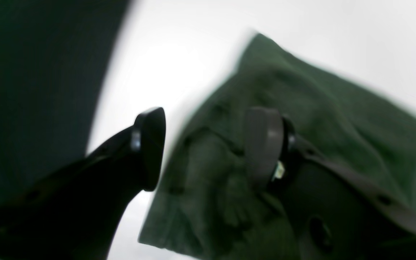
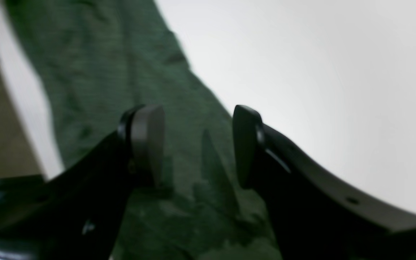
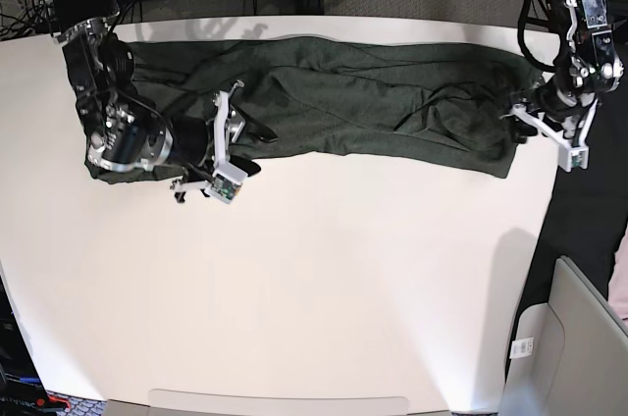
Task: Fold the T-shirt properly
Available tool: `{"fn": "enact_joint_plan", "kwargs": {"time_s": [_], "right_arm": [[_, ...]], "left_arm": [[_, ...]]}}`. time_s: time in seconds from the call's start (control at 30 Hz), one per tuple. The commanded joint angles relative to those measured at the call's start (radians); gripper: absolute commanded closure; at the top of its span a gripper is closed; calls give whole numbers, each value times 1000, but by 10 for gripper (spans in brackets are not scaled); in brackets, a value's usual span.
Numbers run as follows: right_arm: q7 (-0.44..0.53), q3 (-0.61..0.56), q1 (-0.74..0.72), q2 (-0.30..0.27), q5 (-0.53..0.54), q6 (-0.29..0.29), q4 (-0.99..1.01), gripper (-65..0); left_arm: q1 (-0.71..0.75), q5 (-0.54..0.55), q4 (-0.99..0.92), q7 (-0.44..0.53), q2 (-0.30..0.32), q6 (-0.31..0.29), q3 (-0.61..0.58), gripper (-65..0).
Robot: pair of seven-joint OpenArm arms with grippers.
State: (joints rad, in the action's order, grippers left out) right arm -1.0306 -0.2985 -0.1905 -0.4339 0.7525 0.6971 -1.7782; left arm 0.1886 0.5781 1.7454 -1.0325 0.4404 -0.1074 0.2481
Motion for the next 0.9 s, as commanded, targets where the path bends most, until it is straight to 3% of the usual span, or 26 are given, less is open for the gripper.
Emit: {"fn": "enact_joint_plan", "kwargs": {"time_s": [0.0, 0.3, 0.67, 0.87], "right_arm": [[20, 37, 12, -23, 11, 1, -25, -307], [20, 200, 184, -93, 11, 1, -139, -306], [20, 226, 219, -92, 11, 1, -148, -306], [20, 226, 220, -85, 11, 1, -148, -306]], "left_arm": [[-19, -4, 12, -13, 18, -18, 6, -342], [-44, -8, -3, -53, 18, -36, 12, -341], [-70, -5, -104, -53, 79, -38, 26, -345], [-67, -2, -131, -53, 82, -41, 30, -444]]}}
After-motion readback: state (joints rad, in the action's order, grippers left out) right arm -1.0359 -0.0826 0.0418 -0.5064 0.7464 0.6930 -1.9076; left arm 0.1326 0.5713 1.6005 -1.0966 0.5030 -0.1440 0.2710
